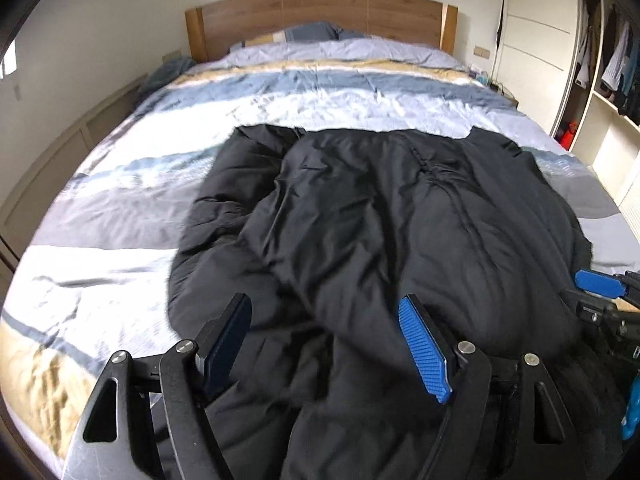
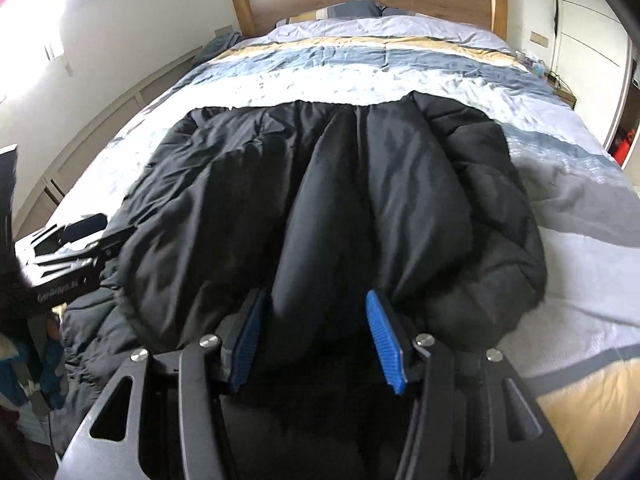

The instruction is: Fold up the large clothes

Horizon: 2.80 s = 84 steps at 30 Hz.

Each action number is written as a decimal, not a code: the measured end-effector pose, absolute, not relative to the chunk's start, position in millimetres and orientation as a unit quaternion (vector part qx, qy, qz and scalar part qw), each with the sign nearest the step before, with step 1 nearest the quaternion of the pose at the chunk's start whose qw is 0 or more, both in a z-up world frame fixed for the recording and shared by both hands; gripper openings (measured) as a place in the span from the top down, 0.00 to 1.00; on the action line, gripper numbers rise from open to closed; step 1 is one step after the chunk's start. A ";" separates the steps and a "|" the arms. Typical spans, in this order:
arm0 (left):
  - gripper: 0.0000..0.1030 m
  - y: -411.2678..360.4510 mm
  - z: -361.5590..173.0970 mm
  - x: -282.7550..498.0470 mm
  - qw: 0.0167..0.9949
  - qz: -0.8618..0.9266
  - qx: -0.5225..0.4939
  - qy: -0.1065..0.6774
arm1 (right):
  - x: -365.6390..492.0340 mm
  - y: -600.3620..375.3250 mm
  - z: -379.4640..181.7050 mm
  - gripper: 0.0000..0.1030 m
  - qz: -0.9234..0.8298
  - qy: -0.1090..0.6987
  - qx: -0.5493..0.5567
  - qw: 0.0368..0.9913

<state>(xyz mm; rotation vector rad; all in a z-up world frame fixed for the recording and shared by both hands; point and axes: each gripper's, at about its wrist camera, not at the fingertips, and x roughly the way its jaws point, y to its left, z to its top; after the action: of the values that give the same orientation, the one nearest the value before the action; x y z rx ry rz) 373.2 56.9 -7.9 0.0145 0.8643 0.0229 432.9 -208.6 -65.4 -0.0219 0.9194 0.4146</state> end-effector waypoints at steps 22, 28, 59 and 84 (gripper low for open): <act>0.14 66.8 57.3 212.4 0.947 0.049 0.016 0.317 | 289.4 -261.8 -22.1 0.47 0.184 0.389 0.041 0.902; 0.10 73.5 64.9 188.7 0.952 0.050 0.011 0.302 | 262.4 -290.1 -20.3 0.43 0.162 0.380 0.054 0.909; 0.03 224.8 -8.8 142.0 0.898 0.117 -0.165 0.391 | 183.7 -480.5 -107.7 0.37 0.044 0.415 0.225 0.880; 0.02 276.3 -122.1 101.9 0.810 0.033 -0.360 0.463 | 202.8 -473.3 -182.6 0.34 0.137 0.459 0.329 0.814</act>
<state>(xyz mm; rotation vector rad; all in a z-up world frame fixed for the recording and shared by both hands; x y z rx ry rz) 101.8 276.3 -122.1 -0.7684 0.9896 0.0699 202.8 -473.3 -182.6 0.7030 0.9802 0.2919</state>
